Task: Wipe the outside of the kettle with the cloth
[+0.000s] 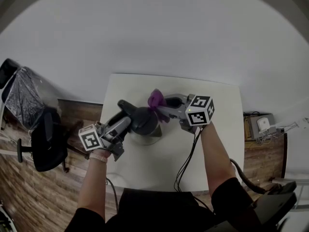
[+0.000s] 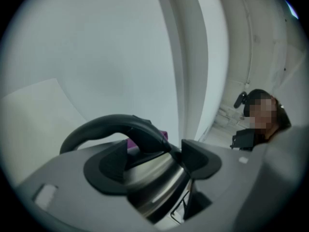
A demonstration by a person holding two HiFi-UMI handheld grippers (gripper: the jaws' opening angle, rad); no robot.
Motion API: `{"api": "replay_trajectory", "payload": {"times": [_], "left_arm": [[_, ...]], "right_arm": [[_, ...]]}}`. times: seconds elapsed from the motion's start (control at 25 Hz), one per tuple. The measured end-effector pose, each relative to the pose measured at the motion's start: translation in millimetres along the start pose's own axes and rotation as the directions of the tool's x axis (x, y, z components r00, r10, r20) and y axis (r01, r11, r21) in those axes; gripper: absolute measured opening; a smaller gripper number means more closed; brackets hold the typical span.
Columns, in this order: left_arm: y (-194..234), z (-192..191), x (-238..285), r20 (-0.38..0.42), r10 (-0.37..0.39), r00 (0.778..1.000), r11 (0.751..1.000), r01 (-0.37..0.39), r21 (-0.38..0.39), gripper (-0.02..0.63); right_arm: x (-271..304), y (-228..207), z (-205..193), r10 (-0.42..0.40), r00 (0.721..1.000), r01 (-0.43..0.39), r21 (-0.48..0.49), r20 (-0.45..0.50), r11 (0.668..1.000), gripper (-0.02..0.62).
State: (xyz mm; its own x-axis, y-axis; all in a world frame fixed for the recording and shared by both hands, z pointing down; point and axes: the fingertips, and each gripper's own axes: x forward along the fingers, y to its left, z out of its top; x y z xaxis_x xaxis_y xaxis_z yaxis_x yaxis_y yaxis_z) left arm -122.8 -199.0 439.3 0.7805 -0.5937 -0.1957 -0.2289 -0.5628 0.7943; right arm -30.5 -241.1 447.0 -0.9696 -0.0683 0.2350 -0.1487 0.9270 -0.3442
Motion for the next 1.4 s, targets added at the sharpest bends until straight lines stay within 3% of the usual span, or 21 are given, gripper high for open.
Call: {"api": "replay_trajectory", "payload": {"times": [0.44, 0.96, 1.12, 1.4], "left_arm": [[-10, -20, 4, -0.113, -0.084, 0.99, 0.996, 0.082, -0.028, 0.337], [-38, -59, 1, -0.271, -0.232, 0.934, 0.973, 0.218, -0.082, 0.327], [-38, -63, 0, -0.29, -0.266, 0.919, 0.963, 0.241, -0.117, 0.311], [-39, -63, 1, -0.294, -0.265, 0.919, 0.964, 0.241, -0.115, 0.302]], "right_arm": [[-21, 6, -44, -0.04, 0.999, 0.04, 0.099, 0.001, 0.994, 0.087], [-54, 45, -116, -0.092, 0.995, 0.097, 0.188, -0.038, 0.977, 0.087], [-55, 47, -139, -0.105, 0.991, 0.122, 0.213, -0.087, 0.969, 0.087], [-55, 52, -186, -0.133, 0.958, 0.187, 0.201, -0.253, 0.962, 0.087]]}}
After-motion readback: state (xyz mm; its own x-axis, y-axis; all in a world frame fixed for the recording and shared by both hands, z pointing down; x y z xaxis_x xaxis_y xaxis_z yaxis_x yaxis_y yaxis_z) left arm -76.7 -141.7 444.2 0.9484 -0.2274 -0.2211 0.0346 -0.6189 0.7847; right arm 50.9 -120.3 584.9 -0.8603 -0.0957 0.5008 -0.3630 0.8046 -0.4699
